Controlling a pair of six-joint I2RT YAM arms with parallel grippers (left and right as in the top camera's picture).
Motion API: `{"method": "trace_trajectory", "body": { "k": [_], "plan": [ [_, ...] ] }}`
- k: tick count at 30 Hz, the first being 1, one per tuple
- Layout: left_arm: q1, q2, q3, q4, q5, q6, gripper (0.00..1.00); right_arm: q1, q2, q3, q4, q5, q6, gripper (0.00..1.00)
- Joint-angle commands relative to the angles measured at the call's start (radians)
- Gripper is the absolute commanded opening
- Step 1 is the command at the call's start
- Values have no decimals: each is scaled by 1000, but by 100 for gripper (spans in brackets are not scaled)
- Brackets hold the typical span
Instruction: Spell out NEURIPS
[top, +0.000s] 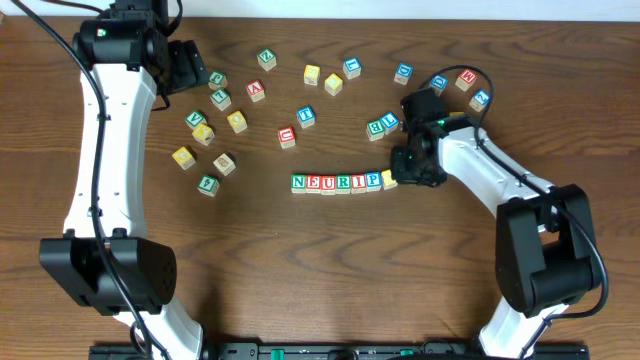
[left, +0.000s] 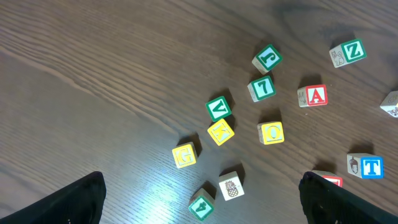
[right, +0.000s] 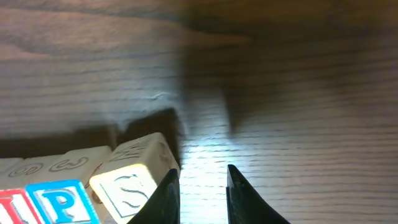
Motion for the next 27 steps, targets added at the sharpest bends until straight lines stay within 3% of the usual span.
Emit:
{"method": "trace_trajectory", "body": {
  "k": [1, 16, 27],
  "plan": [
    [4, -13, 12, -6, -6, 6, 98, 25, 9, -8, -3, -6, 11, 20],
    [4, -13, 12, -6, -6, 6, 98, 38, 8, -7, 4, -4, 5, 20],
    [4, -13, 12, -6, -6, 6, 98, -25, -131, 96, -79, 13, -47, 36]
  ]
}}
